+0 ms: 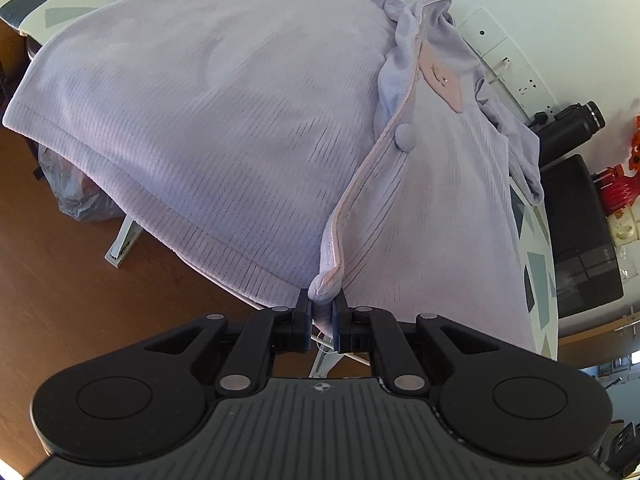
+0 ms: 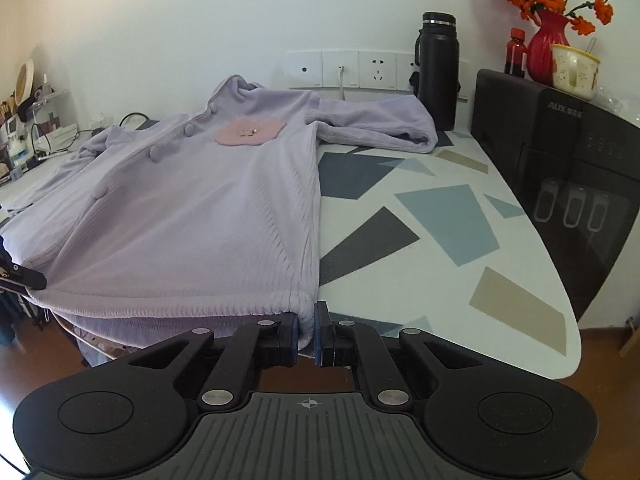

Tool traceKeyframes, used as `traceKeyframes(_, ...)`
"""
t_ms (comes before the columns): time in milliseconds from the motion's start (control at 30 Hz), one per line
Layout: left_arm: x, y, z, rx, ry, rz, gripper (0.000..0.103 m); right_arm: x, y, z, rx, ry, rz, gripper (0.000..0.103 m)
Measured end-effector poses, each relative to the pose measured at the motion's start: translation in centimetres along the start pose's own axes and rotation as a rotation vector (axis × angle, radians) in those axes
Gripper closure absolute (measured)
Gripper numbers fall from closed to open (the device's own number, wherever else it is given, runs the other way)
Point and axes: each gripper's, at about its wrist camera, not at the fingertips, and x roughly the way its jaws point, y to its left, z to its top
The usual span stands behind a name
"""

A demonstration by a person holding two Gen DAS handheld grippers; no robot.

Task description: Fold clothes

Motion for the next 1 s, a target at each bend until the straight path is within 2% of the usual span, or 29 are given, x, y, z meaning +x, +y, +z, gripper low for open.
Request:
traceKeyframes(67,0.5,-0.3,0.2,0.008,0.018,0.041,0.079,0.3,-0.2,-0.1,0.012,0.021,0.007,0.096)
traceKeyframes(100,0.4,-0.5,0.3,0.022,0.021,0.063,0.07,0.4,-0.2,-0.1,0.016,0.032,0.009,0.095)
traceKeyframes(133,0.0,-0.7,0.3,0.042,0.013,0.069,0.067,0.4,-0.3,0.2,0.015,0.046,0.006,0.092)
traceKeyframes(200,-1.0,-1.1,0.8,0.076,-0.003,0.075,0.066,0.3,-0.5,1.1,0.024,0.088,0.017,0.063)
traceKeyframes(267,-2.1,-1.6,1.4,0.108,-0.017,0.089,0.064,-0.4,-0.8,2.3,0.036,0.132,0.044,0.048)
traceKeyframes(300,-2.8,-1.8,1.7,0.117,-0.032,0.09,0.061,-1.1,-0.8,3.1,0.027,0.136,0.038,0.044)
traceKeyframes(367,-4.3,-2.2,2.3,0.125,-0.065,0.079,0.051,-2.5,-0.9,4.7,0.009,0.142,0.028,0.041)
traceKeyframes(400,-5.2,-2.6,2.7,0.134,-0.086,0.067,0.047,-3.4,-0.9,5.7,0.005,0.133,0.034,0.036)
traceKeyframes(533,-7.8,-5.1,4.8,0.189,-0.158,0.005,0.047,-5.4,-1.4,12.0,0.045,0.077,0.099,0.035)
traceKeyframes(667,-10.0,-8.1,7.9,0.23,-0.229,-0.087,0.048,-7.1,-1.9,18.8,0.101,0.013,0.176,0.035)
traceKeyframes(767,-10.5,-10.7,10.3,0.267,-0.278,-0.092,0.048,-6.7,-2.0,24.6,0.18,-0.064,0.252,0.033)
traceKeyframes(833,-9.8,-12.7,11.7,0.322,-0.301,-0.06,0.044,-5.9,-1.9,28.3,0.233,-0.102,0.283,0.022)
traceKeyframes(900,-8.7,-14.5,12.7,0.378,-0.323,0.013,0.014,-4.5,-1.4,30.8,0.239,-0.133,0.263,0.0)
traceKeyframes(933,-8.0,-15.2,12.9,0.403,-0.343,0.052,0.004,-3.7,-1.0,31.8,0.228,-0.149,0.243,0.001)
traceKeyframes(1000,-5.6,-15.5,13.4,0.427,-0.324,0.114,0.001,-1.5,-0.3,32.6,0.184,-0.165,0.188,0.001)
